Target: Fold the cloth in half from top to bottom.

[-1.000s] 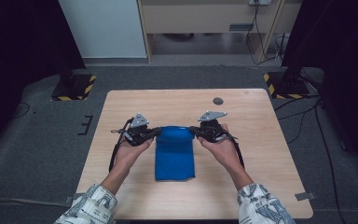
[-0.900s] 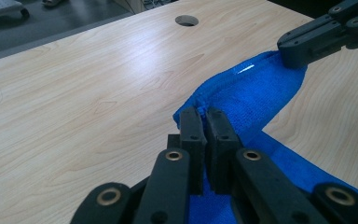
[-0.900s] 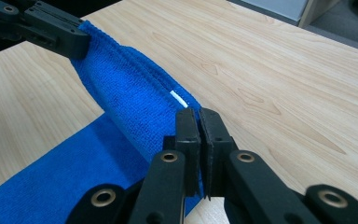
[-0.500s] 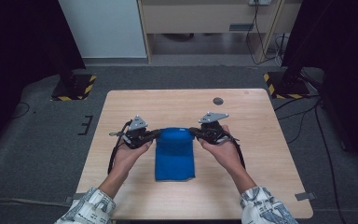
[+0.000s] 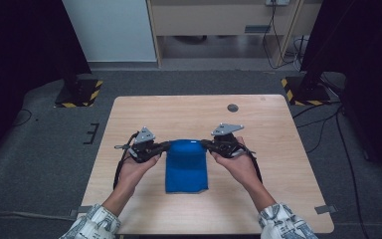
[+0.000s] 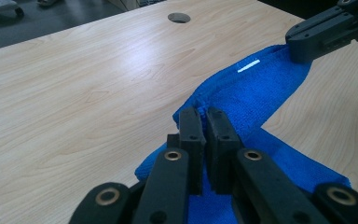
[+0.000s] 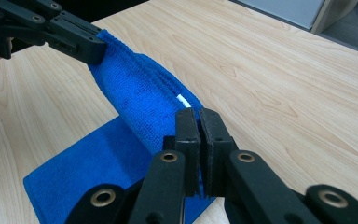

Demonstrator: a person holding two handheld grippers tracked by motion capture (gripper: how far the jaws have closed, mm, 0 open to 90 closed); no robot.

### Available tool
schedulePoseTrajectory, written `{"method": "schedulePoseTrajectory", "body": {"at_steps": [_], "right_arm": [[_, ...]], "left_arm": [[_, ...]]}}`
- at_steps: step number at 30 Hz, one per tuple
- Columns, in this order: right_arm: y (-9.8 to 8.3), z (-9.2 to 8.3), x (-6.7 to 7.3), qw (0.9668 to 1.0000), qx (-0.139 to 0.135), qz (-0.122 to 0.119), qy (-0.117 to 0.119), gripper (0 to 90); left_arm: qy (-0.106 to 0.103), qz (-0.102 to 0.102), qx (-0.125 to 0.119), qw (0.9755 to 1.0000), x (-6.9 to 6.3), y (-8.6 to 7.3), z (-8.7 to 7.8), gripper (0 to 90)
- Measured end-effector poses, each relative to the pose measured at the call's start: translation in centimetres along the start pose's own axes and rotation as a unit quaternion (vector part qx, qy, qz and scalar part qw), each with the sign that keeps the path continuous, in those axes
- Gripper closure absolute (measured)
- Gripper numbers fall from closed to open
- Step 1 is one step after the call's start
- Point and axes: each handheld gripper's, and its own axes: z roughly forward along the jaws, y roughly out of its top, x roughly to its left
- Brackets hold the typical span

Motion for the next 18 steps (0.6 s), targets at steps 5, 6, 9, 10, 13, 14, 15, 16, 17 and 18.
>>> {"method": "schedulePoseTrajectory", "body": {"at_steps": [5,6,9,10,13,14,15,16,17,18], "right_arm": [[-0.3,0.0,0.3,1.0,0.004,-0.003,0.0,87.5],[-0.4,0.0,0.3,1.0,0.002,-0.003,0.0,87.5],[-0.6,-0.1,0.4,1.0,0.0,-0.003,0.002,87.4],[-0.6,-0.2,0.5,1.0,0.0,-0.004,0.003,87.4],[-0.9,-0.3,0.8,1.0,0.0,-0.004,0.005,87.4],[-1.1,-0.3,1.0,0.9999,0.002,-0.008,0.006,87.3],[-1.2,-0.3,1.1,0.9999,0.002,-0.008,0.007,87.3],[-1.2,-0.3,1.1,0.9999,0.002,-0.008,0.007,87.3],[-1.4,-0.2,1.3,0.9999,0.004,-0.008,0.007,87.3],[-1.5,-0.2,1.3,0.9999,0.005,-0.009,0.01,87.3]], "left_arm": [[-0.001,-0.001,0.0,1.0,-0.2,-0.2,0.0,85.8],[-0.002,0.0,0.001,1.0,-0.2,-0.2,0.0,85.8],[-0.003,-0.001,-0.001,1.0,-0.3,-0.3,-0.1,85.7],[-0.003,-0.002,0.0,1.0,-0.3,-0.4,-0.1,85.7],[-0.006,-0.002,0.0,1.0,-0.4,-0.6,-0.2,85.4],[-0.007,-0.001,0.001,1.0,-0.4,-0.8,-0.2,85.3],[-0.008,-0.002,0.001,1.0,-0.5,-0.8,-0.2,85.3],[-0.009,-0.001,0.001,1.0,-0.5,-0.9,-0.3,85.3],[-0.01,-0.001,0.002,1.0,-0.6,-1.0,-0.3,85.3],[-0.01,-0.001,0.001,0.9999,-0.7,-1.1,-0.3,85.3]]}}
